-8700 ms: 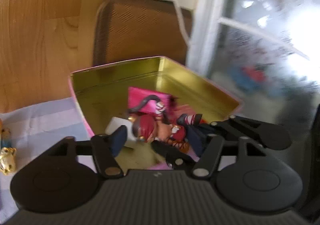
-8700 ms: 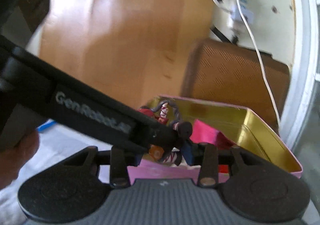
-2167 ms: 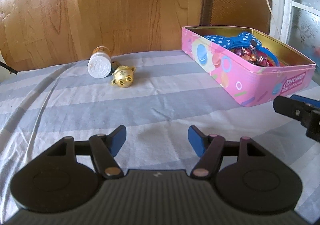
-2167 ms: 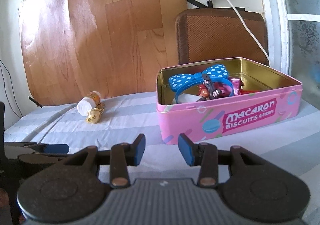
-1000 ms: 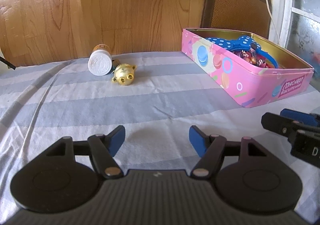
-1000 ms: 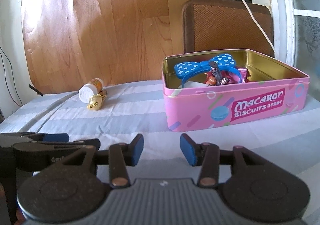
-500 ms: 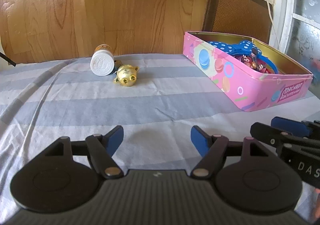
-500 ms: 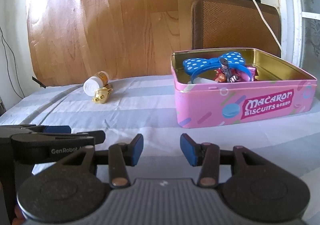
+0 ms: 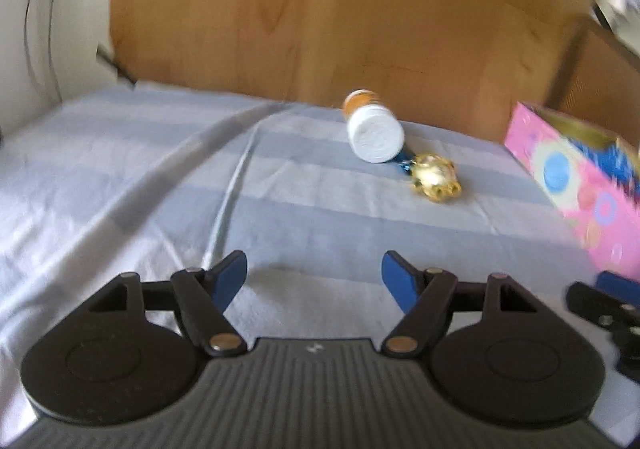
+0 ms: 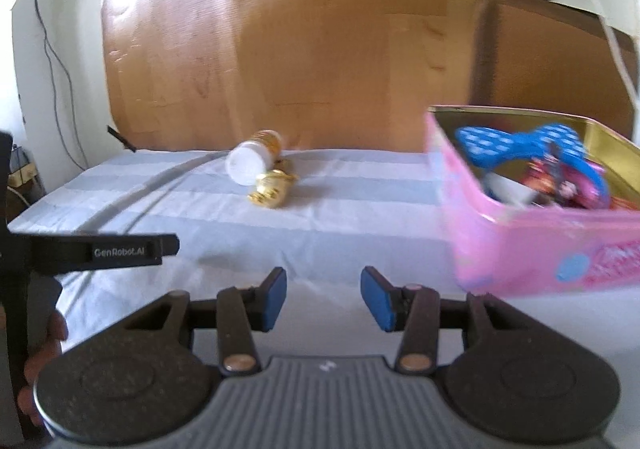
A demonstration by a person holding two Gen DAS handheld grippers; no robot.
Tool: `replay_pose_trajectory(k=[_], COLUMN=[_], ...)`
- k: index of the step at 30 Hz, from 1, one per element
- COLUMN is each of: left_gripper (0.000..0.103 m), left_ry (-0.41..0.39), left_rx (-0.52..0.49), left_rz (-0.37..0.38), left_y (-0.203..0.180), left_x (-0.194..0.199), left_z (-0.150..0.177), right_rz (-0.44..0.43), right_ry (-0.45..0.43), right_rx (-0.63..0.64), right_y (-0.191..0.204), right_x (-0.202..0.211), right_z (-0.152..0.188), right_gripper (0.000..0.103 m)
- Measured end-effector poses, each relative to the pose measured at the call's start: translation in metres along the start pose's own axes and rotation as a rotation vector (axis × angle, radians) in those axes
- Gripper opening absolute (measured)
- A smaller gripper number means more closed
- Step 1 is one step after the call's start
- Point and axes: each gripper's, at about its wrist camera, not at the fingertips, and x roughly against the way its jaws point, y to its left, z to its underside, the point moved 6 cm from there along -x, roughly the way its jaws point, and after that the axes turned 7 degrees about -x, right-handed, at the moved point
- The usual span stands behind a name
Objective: Organize rigid objects
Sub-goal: 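Grasp the gold panda figure with the right gripper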
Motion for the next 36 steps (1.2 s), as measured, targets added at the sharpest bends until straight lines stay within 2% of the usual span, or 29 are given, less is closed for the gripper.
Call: replay_pose_trajectory(k=[7, 13, 15, 16, 18, 22, 27, 30, 31, 34, 36], left_gripper=[0.076, 0.076, 0.076, 0.076, 0.076, 0.076, 0.080, 0.080, 0.080, 0.079, 0.078], left_ry=[-0.053, -0.078, -0.081, -0.083, -0.086, -0.090, -0.086, -0.071, -0.061, 0.017, 0.034], left_rx=[-0.019, -0.026, -0.026, -0.027, -0.033, -0.039, -0.099, -0.165, -0.164, -0.125, -0.195], left_rz=[-0.045, -0.057, -0.058, -0.059, -0.055, -0.031, 0.062, 0.144, 0.184, 0.424, 0.533], left_y=[-0.006, -0.005, -0.005, -0.005, -0.006, -0.007, -0.021, -0.038, -0.044, -0.080, -0.118], left_x=[0.005, 0.007, 0.007, 0.006, 0.005, 0.005, 0.006, 0.009, 0.010, 0.019, 0.033], left_z=[-0.004, -0.005, -0.006, -0.006, -0.006, -0.006, -0.005, -0.002, -0.001, 0.004, 0.006], right_rz=[-0.057, -0.073, -0.063, -0.065, -0.074, -0.077, -0.093, -0.067, -0.054, -0.018, 0.029], right_ry=[-0.011, 0.085, 0.115, 0.128, 0.138, 0.132, 0.118, 0.097, 0.090, 0.061, 0.047], right_rx=[0.036, 0.022, 0.014, 0.007, -0.015, 0.010, 0.047, 0.029, 0.020, -0.019, -0.022], right_y=[0.026, 0.042, 0.045, 0.046, 0.046, 0.039, 0.010, -0.022, -0.032, -0.064, -0.080], right_x=[-0.055, -0.119, -0.139, -0.145, -0.149, -0.126, -0.062, -0.013, 0.000, 0.039, 0.055], right_z=[-0.039, -0.056, -0.057, -0.056, -0.054, -0.043, -0.011, 0.013, 0.017, 0.034, 0.040], right_gripper=[0.046, 0.049, 0.047, 0.038, 0.035, 0.035, 0.035, 0.035, 0.035, 0.035, 0.035])
